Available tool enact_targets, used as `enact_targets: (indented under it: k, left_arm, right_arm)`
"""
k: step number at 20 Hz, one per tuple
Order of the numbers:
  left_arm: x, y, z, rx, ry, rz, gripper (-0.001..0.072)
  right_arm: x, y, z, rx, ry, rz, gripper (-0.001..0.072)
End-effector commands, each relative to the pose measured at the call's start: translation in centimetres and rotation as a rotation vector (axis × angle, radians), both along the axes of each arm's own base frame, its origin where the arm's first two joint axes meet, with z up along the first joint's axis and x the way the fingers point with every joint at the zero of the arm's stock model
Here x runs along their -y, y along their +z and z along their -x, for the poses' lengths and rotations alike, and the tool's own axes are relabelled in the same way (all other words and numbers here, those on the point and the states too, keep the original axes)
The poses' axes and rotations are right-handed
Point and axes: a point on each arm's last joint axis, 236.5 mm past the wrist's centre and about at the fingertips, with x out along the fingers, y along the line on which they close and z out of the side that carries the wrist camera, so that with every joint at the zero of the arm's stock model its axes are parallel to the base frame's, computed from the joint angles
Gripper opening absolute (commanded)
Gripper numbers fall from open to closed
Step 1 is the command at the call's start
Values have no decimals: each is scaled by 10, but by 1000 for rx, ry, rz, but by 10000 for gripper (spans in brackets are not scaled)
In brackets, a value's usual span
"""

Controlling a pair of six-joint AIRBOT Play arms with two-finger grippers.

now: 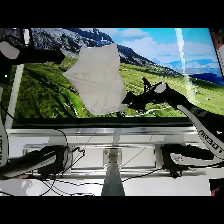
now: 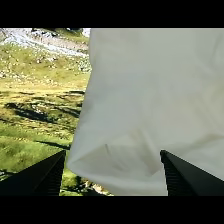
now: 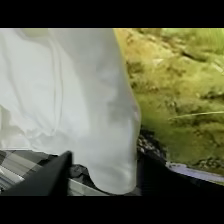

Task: Fold the clothes and pants, and hang the long-sleeved shirts on hangers.

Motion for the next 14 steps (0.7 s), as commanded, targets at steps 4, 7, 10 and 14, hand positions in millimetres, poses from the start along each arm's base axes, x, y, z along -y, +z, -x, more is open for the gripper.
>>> enact_targets:
  k: [4,7,10,14]
  left_arm:
    - [1,-38,-10,-74,11,11,667]
    - [12,-42,-9,-110,32,92,667]
    - [11,-36,-9,-96,36,97,667]
    - [10,-33,-3,-110,29,93,667]
  right_arm:
    - [-15,-4,0,36,30,16,252]
    - [-17,1,-1,86,66,25,12]
    - [28,24,-8,213,185,133,12]
    - [155,74,3,299,289,474,11]
